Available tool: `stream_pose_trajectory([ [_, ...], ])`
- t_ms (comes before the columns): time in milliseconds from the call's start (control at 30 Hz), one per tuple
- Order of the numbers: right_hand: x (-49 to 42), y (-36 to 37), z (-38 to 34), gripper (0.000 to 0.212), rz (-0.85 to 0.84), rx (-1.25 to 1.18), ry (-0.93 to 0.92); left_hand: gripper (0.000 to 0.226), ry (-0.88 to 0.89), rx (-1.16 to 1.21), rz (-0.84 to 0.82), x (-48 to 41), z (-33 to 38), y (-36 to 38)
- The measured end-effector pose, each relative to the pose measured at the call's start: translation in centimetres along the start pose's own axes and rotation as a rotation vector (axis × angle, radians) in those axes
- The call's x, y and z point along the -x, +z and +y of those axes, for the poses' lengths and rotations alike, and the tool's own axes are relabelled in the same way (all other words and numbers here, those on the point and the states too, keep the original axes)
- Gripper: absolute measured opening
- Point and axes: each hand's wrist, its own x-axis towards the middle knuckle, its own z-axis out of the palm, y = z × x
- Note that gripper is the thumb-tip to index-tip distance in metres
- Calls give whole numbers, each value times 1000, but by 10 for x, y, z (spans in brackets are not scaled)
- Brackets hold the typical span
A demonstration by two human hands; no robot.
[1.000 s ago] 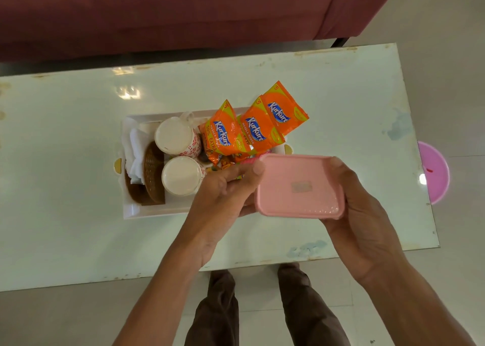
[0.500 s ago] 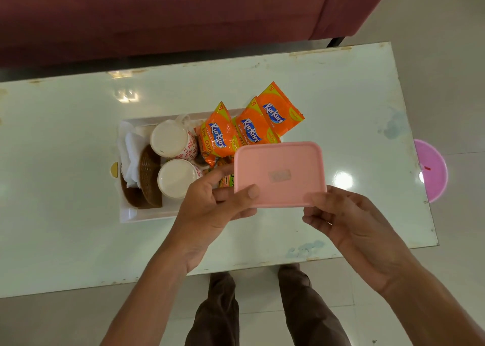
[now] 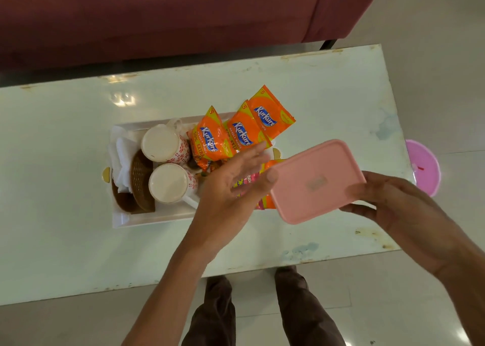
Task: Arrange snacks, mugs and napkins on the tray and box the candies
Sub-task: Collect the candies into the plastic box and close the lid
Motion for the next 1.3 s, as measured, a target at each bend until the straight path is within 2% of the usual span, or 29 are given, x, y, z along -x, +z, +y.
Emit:
stream_pose_trajectory([
  [100,-7,-20,-11,36,-37,34,-14,45,19,-54,-38,-14,9,19],
  [200,-17,-31,-20,31,33,-23,-23,37,15,-74,-93,-31,16,42],
  [300,-36,-36,-18,21,200,-68,-25,29,22,-109,-29,-48,11,66],
  [400,-61,-32,-6,19,478,-120,2,44,-81,-122,66,-65,6,96],
  [467,-75,-28,0,6,570,-120,24,45,-111,-187,128,-77,0,114],
  [633,-101,-31,18,18,489,-98,81,37,-184,-348,179,-109,-9,130],
  [800,-118,-37,30,42,347,70,142,26,-293,-424,162,-133,-14,135],
  [1033,-133,-41,36,59,284,134,180,42,-492,-225,192,-151,-14,133],
  [1167,-136,-41,38,66,275,207,174,36,-555,-88,202,-155,-19,127],
  [1300,-136,-41,40,67,255,237,181,46,-601,47,202,-153,-22,126],
])
